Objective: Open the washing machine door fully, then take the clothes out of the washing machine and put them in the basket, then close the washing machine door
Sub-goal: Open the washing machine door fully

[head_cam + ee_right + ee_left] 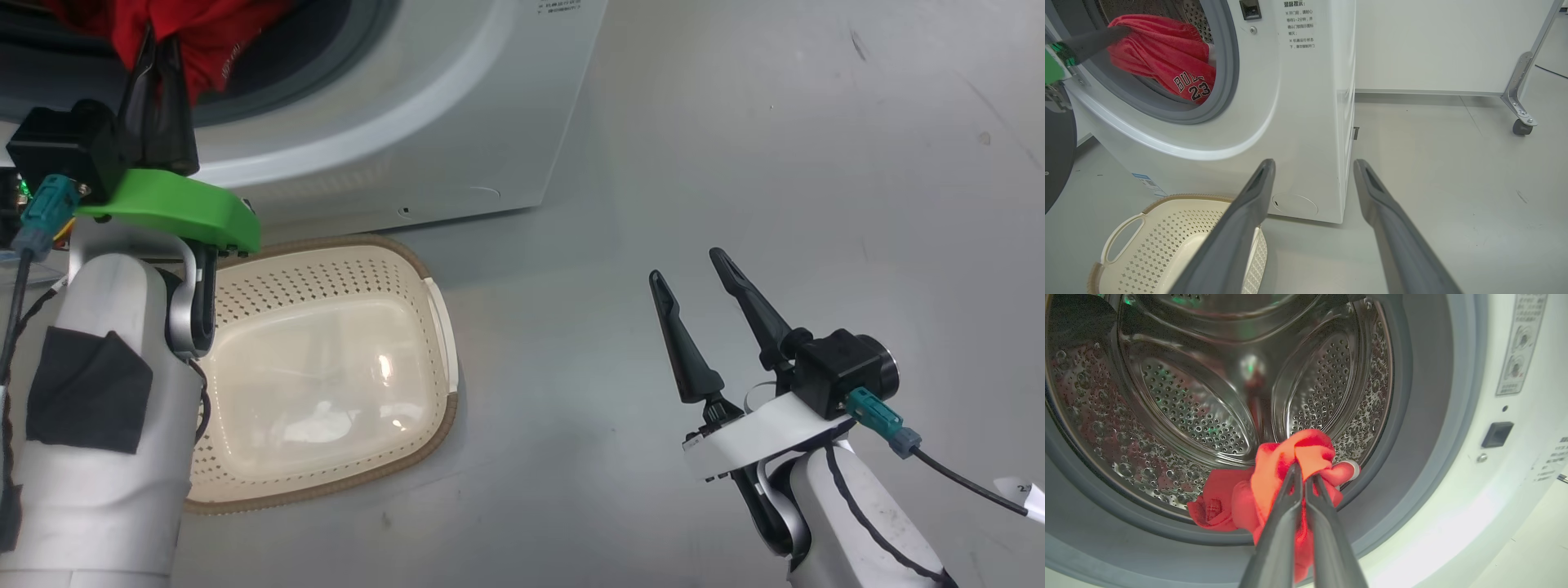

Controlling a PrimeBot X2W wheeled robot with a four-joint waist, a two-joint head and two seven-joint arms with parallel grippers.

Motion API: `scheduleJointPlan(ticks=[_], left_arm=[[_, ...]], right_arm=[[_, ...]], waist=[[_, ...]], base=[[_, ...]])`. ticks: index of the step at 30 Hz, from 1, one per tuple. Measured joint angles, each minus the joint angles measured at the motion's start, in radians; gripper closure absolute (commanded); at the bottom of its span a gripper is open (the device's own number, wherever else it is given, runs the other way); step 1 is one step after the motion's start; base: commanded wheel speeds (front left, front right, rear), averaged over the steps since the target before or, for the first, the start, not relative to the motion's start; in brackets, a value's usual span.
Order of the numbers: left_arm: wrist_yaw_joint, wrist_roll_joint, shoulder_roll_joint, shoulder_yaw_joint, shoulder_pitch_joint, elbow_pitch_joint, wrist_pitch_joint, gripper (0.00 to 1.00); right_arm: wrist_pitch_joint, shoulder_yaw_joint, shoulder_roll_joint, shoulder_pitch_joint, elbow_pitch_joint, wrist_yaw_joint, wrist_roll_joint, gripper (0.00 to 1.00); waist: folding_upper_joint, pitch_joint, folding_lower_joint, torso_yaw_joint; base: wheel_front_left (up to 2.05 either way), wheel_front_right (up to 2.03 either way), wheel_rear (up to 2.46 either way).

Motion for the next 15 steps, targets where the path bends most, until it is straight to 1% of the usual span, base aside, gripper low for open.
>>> scheduleJointPlan(ticks=[11,15], left_arm=[[0.018,0.012,-0.009,0.020,0.086,-0.153,-0.003,1.00],[0.035,0.016,-0.012,0.046,0.125,-0.241,-0.003,1.00]], right_arm=[[0.000,0.002,0.000,0.049,0.019,0.001,0.000,0.00],[0.000,0.000,0.000,0.071,0.026,0.001,0.000,0.00]], waist=[[-0.0001,-0.100,0.0000,0.026],[0.0000,-0.141,0.0000,0.031]], base=[[0.00,0.00,0.00],[0.00,0.00,0.00]])
